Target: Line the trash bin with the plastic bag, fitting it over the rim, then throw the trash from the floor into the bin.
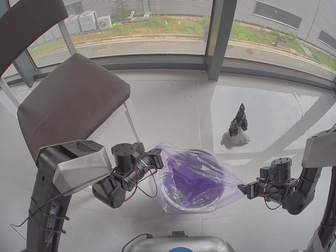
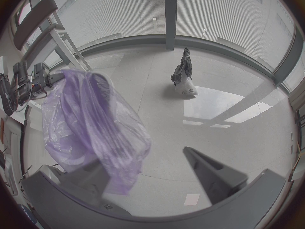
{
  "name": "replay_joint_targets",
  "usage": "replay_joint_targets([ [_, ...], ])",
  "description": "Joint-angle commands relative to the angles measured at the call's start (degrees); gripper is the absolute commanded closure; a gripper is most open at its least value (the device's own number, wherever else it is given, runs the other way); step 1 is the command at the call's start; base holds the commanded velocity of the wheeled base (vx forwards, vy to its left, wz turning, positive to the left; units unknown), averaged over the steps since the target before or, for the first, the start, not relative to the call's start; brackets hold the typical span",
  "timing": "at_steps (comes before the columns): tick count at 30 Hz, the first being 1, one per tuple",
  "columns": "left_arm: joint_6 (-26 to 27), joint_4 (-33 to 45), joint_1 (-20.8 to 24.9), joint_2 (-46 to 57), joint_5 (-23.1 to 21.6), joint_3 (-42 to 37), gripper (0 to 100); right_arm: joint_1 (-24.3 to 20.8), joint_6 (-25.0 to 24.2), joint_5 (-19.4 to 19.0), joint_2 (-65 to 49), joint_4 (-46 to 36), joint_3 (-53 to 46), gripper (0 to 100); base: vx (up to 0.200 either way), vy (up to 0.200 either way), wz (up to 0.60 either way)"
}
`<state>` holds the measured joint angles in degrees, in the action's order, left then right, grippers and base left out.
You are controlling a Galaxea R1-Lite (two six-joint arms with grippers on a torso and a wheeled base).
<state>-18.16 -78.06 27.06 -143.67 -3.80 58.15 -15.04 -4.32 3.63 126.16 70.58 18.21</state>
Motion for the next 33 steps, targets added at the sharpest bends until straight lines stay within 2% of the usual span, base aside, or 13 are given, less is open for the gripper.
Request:
replay_joint_targets([
  [1,0.0,0.0,0.3,1.2,0.0,-1.0,100,0.1,0.8,-0.3,-6.6,-1.0,-1.2,0,0.000,0.000,0.00],
  [4,0.0,0.0,0.4,1.9,0.0,-1.6,100,-0.1,1.4,-0.5,-11.0,-3.4,-0.7,0,0.000,0.000,0.00],
  [7,0.0,-0.1,0.5,2.6,0.0,-1.9,100,-0.2,2.0,-0.6,-17.3,-10.3,1.8,0,0.000,0.000,0.00],
  [12,0.0,-0.1,0.4,3.0,0.2,-2.3,100,-1.0,1.9,-0.7,-27.3,-29.5,11.6,0,0.000,0.000,0.00],
  [15,0.0,-0.2,0.4,2.9,0.3,-2.3,100,-3.4,1.4,-0.4,-29.0,-37.2,17.5,0,0.000,0.000,0.00],
  [18,-0.1,-0.3,0.5,3.0,0.4,-2.6,100,-7.2,1.5,0.8,-28.3,-38.9,20.5,0,0.000,0.000,0.00],
  [22,0.0,-1.5,0.5,3.2,0.3,-3.3,100,-11.3,4.1,3.1,-24.7,-38.6,22.1,0,0.000,0.000,0.00],
  [26,0.1,-1.7,0.5,4.1,0.4,-4.4,100,-13.9,7.3,4.6,-21.0,-38.3,24.7,0,0.000,0.000,0.00],
  [33,0.1,-1.8,0.4,4.7,0.3,-5.7,100,-17.8,7.4,5.0,-14.9,-38.0,29.5,0,0.000,0.000,0.00],
])
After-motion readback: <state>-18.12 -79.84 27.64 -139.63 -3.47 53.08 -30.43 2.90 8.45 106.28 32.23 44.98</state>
